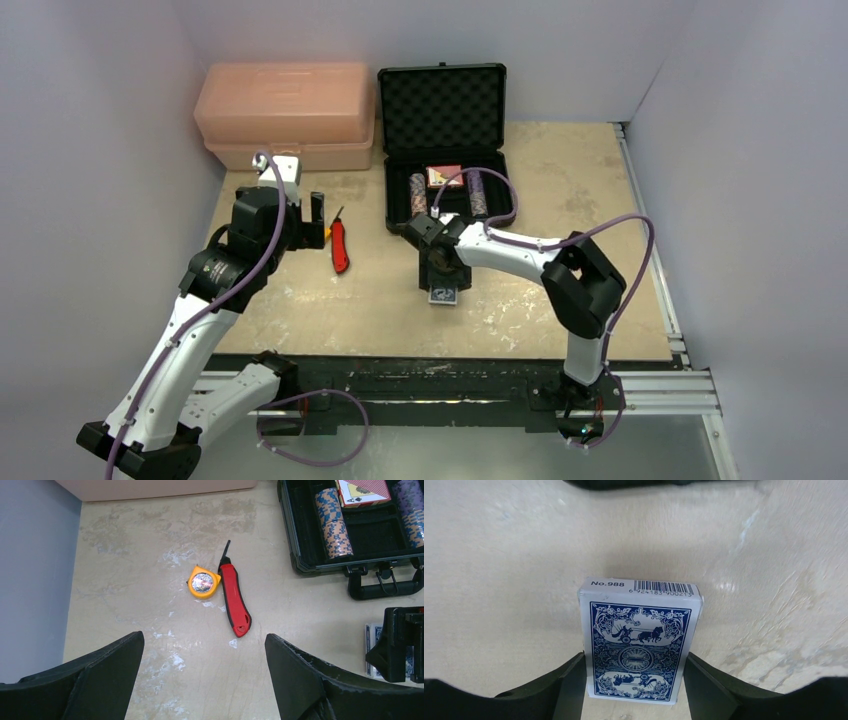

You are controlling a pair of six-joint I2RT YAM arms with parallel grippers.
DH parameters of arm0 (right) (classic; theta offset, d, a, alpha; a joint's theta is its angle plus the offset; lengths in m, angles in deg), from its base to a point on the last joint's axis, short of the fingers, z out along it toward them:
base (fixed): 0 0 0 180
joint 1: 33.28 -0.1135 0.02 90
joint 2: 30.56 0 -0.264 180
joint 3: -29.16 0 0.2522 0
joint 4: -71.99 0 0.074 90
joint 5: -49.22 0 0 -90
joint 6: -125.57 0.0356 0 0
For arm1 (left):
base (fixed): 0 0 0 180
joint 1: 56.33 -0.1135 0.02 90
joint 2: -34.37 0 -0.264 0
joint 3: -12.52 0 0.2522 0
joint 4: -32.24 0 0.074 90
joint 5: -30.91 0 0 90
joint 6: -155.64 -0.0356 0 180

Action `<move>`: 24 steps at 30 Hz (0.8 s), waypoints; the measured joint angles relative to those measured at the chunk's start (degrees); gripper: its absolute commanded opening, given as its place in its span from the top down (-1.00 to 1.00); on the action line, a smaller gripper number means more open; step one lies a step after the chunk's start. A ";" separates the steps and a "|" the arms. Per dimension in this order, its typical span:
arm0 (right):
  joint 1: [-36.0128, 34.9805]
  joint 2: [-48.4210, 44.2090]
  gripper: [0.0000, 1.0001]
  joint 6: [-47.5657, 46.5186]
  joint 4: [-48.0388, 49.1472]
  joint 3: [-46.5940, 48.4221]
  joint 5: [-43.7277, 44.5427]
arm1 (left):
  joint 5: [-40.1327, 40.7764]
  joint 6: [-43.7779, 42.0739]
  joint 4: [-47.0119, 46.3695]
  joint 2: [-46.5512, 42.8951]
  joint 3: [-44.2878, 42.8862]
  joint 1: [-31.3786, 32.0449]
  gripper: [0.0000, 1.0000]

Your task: Pack up texas hold em set

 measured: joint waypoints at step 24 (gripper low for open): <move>0.39 -17.00 1.00 -52.50 24.44 -2.23 13.81 | -0.09 0.00 -0.02 0.00 0.00 0.00 -0.82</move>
